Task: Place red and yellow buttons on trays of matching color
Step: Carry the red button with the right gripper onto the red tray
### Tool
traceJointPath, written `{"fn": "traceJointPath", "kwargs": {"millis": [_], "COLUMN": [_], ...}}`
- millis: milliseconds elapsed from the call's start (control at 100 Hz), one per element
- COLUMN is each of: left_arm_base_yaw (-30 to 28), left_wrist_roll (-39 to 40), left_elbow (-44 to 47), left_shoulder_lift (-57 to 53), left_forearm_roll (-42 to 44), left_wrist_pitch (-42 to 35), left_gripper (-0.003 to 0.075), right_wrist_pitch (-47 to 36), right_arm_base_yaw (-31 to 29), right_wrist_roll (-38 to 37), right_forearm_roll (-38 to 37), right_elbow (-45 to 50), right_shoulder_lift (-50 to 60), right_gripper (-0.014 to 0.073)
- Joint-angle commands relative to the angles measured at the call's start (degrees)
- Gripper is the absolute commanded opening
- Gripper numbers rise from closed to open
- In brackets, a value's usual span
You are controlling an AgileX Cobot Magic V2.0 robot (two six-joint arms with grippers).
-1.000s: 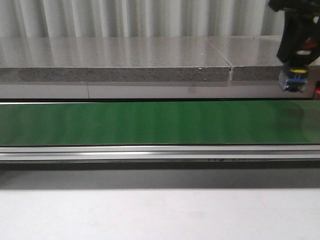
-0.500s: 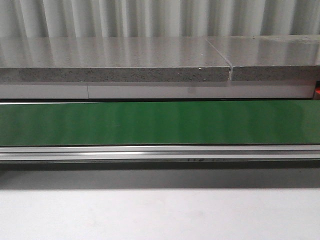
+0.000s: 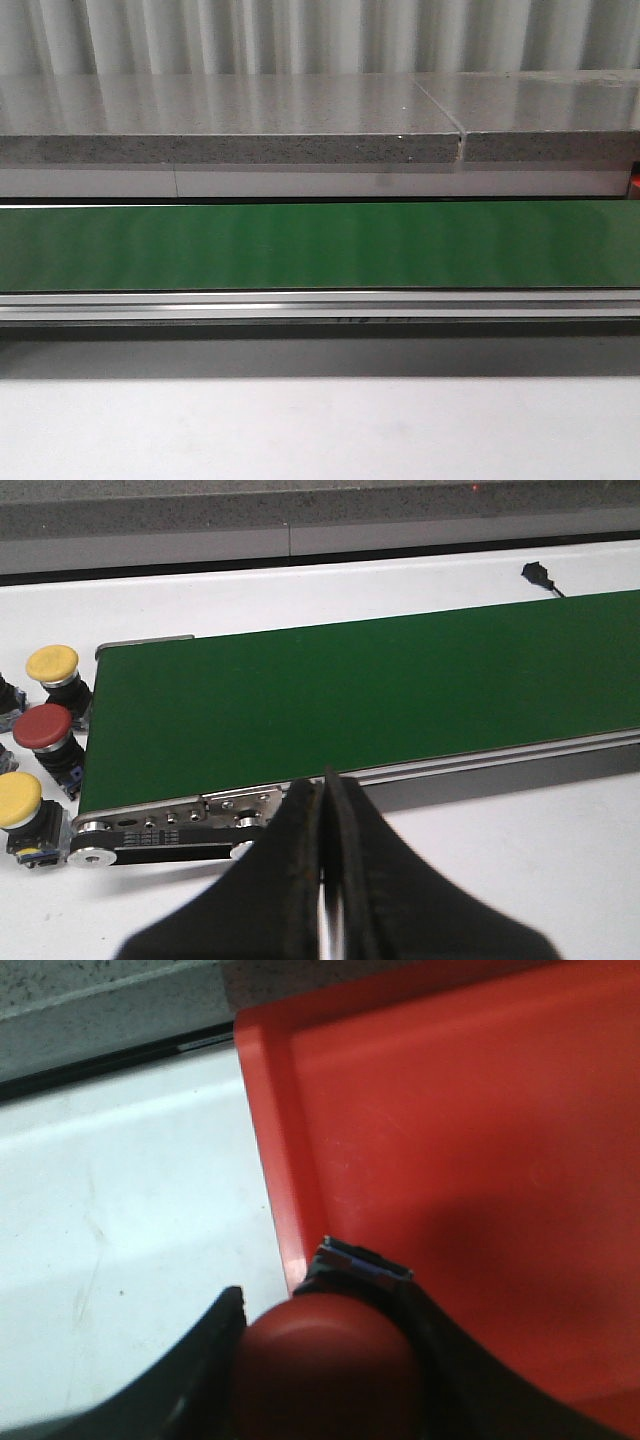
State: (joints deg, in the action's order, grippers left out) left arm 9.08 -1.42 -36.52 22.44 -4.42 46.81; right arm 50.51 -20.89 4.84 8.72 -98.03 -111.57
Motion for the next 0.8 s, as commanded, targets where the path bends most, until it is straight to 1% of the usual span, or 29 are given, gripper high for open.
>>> {"fn": "traceJointPath", "kwargs": {"millis": [0,290,490,540,690,720,790], "left_arm_base_yaw": [0.5,0.5,0.5,0.5,0.5,0.5,0.5], "left_wrist_roll": [0.1,0.1,0.1,0.1,0.1,0.1,0.1], "left_elbow": [-1.5,-1.5,-1.5,-1.5,-1.5,-1.5,-1.5], "left_shoulder_lift": [0.4,0.4,0.4,0.4,0.4,0.4,0.4], "left_forearm_roll": [-0.7,-0.7,-0.7,-0.7,-0.7,-0.7,-0.7], "left_wrist_pitch": [-4.2,-4.2,-4.2,-4.2,-4.2,-4.2,-4.2], "left_gripper": [-0.0020,-0.0020,-0.0020,-0.0020,-0.0020,-0.0020,-0.0020], "right_wrist_pitch": [-3.8,-7.6,-7.9,-7.8,-8.0,-8.1,-8.3], "right_arm_base_yaw": [-0.6,-0.9,-1.0,-1.0,-1.0,-1.0,-1.0], "right_wrist_roll": [-0.5,-0.9,-1.0,-1.0,-1.0,-1.0,-1.0], "right_forearm_roll": [0.4,0.4,0.4,0.4,0.4,0.4,0.4], "right_elbow": [-2.7,-2.7,-2.7,-2.7,-2.7,-2.7,-2.7], "right_shoulder_lift": [1.0,-3.9,-6.0,-6.2,-6.2,-6.2,-6.2], "right_gripper": [0.0206,0.0206,0.0212,0.0247,0.0447,0.0466,0.0477]}}
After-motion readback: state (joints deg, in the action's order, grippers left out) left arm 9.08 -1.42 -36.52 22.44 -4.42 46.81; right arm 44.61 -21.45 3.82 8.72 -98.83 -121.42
